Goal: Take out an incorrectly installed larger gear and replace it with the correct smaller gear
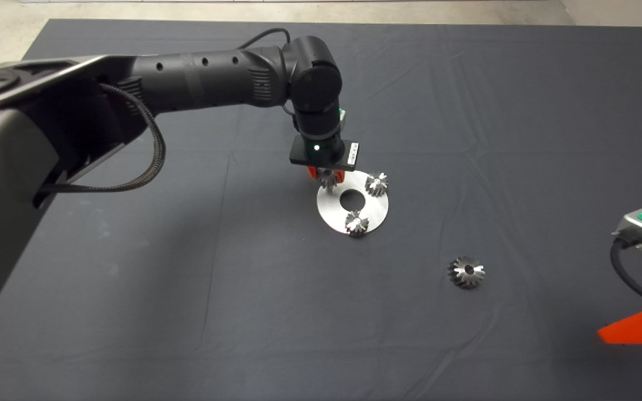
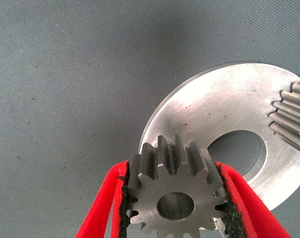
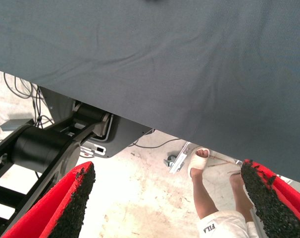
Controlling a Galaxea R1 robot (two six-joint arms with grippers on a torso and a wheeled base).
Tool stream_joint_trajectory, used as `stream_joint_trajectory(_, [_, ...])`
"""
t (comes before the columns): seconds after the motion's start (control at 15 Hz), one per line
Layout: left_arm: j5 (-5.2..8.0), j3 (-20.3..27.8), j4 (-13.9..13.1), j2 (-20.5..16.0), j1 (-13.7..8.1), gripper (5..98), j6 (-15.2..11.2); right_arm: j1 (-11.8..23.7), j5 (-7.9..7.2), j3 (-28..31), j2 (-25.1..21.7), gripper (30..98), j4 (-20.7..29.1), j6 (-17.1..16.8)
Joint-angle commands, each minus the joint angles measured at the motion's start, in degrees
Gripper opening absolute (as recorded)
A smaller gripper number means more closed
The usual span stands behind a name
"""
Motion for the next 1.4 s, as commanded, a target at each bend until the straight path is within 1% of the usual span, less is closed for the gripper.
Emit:
stream_joint_trajectory(0.0, [0.12,0.6,-0.5,0.3,-1.1,35.6,-0.2,1.1,0.16,0.1,-0.2,78.0,2.1,0.4])
stream_joint_trajectory(0.27, [0.25,0.7,-0.5,0.3,-1.0,35.6,-0.2,1.1,0.16,0.1,-0.2,78.0,2.1,0.4])
stream_joint_trajectory(0.47, [0.33,0.7,-0.4,0.3,-0.3,35.6,-0.2,1.1,0.16,0.1,-0.3,78.0,2.1,0.4])
stream_joint_trajectory(0.67, [0.59,0.6,-0.2,0.3,0.0,35.6,-0.2,1.1,0.16,0.1,-0.2,78.0,2.1,0.4])
stream_joint_trajectory(1.33, [0.68,0.9,-0.2,0.4,-0.2,36.6,-0.1,1.1,0.16,0.2,-0.6,78.0,2.1,0.4])
